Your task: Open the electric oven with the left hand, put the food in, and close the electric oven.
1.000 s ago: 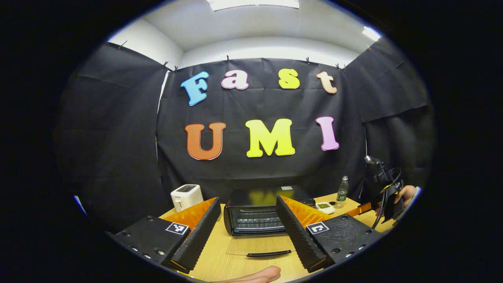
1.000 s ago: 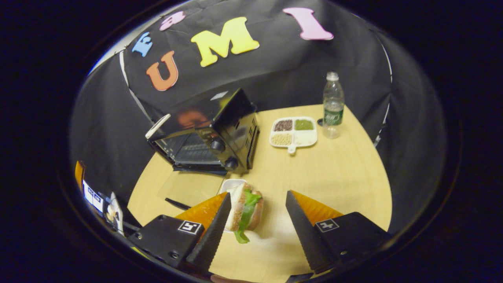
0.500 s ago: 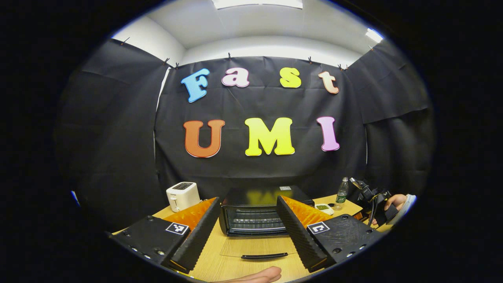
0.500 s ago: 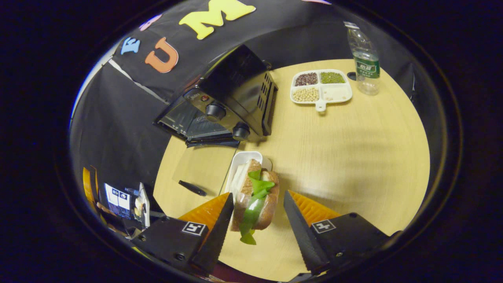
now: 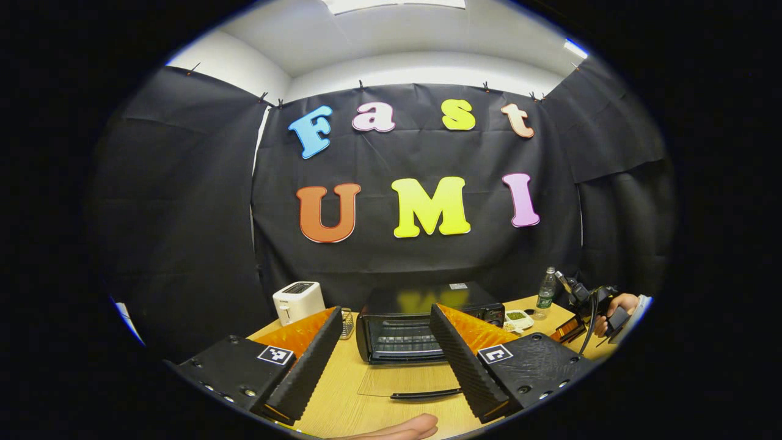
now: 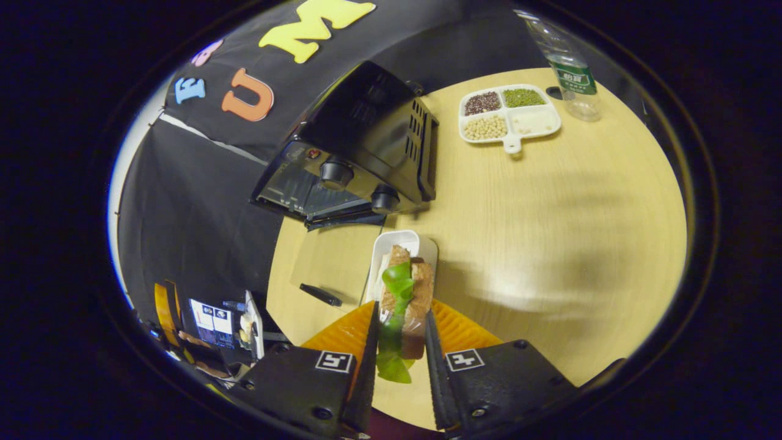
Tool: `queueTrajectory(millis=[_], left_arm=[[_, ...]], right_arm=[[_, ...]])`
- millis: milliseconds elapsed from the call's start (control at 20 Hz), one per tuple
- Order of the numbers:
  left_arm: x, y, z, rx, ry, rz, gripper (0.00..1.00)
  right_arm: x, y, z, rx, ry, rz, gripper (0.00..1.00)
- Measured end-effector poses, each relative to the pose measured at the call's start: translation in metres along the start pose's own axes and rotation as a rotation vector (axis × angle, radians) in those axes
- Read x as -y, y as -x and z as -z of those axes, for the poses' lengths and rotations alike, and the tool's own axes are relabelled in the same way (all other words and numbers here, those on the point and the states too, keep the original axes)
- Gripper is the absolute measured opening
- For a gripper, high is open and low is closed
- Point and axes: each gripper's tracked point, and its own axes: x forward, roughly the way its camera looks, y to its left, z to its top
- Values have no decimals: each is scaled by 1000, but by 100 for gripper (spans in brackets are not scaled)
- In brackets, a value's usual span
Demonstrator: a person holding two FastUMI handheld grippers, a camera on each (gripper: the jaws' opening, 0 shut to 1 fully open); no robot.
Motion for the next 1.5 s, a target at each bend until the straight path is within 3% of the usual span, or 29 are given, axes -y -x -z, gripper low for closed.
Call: queueTrajectory(millis=[50, 100, 150, 500, 700, 950, 1050, 1200, 1300, 1500], left_arm=[[-3, 3, -1, 4, 6, -1, 94], [-6, 7, -2, 12, 13, 1, 94], [-9, 12, -3, 19, 20, 3, 94], [-19, 33, 7, 21, 47, 38, 94], [-29, 45, 9, 37, 65, 65, 94], [-53, 55, 11, 36, 66, 39, 94], [-58, 58, 12, 29, 54, 36, 94], [-67, 63, 12, 31, 48, 32, 93], [-67, 64, 14, 33, 52, 49, 92], [-74, 65, 24, 12, 58, 50, 92]], right_arm=[[-2, 3, 1, 11, -9, 7, 40], [-3, 6, 2, 20, -14, 16, 30], [-5, 9, 3, 33, -23, 29, 39], [-35, 48, 19, 163, 2, 67, 38], [-66, 48, 40, 220, -17, -4, 38], [-111, 11, 60, 273, -3, -69, 38], [-137, -8, 63, 294, -4, -128, 38], [-168, -43, 50, 393, -132, -217, 38], [-177, -69, 34, 460, -240, -223, 38], [-194, -110, -4, 594, -341, -244, 38]])
